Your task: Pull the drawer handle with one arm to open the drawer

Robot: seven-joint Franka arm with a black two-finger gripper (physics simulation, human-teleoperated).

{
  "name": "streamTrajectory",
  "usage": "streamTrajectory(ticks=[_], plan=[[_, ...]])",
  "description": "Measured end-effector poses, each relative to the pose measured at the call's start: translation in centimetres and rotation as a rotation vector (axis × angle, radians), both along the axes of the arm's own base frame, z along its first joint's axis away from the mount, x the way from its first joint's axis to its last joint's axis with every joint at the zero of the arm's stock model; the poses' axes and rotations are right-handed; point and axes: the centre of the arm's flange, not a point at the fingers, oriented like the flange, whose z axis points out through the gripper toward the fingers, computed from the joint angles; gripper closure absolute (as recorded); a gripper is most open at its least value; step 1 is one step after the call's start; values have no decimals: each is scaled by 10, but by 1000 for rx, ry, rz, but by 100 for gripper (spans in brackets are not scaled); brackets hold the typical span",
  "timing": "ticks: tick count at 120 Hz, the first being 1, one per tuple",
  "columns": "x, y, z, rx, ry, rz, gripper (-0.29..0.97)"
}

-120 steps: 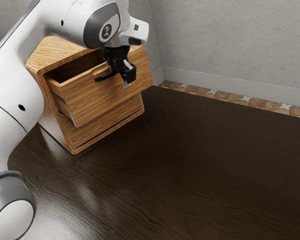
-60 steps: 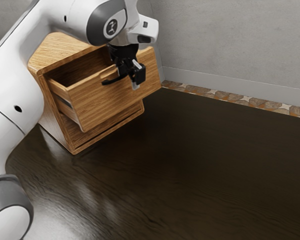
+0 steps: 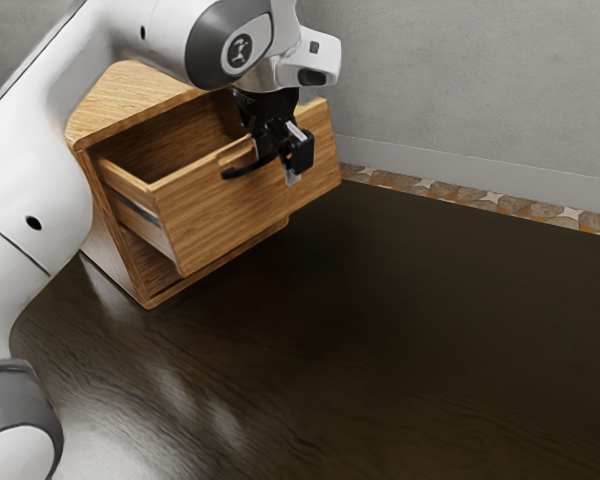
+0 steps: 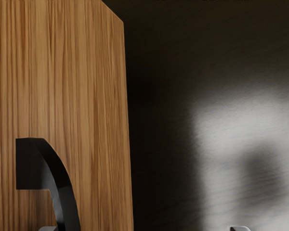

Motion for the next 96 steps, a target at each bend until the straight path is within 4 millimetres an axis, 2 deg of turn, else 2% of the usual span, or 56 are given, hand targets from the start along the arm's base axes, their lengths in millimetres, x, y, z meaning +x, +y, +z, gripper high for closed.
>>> streamTrajectory(ticks=[19, 36, 46, 54, 68, 75, 80, 87, 96], plan=[[-4, -14, 4, -5, -6, 4, 26], [-8, -14, 10, 15, -10, 26, 27], [-14, -24, 19, 39, -20, 18, 26], [-25, -31, 36, 54, -45, 14, 25], [-60, -62, 87, 62, -125, -29, 22], [-91, -83, 120, 40, -168, -71, 19], [-112, -94, 137, 13, -175, -100, 15], [-140, -85, 151, -46, -133, -106, 12], [-176, -57, 143, -121, 3, -87, 8]])
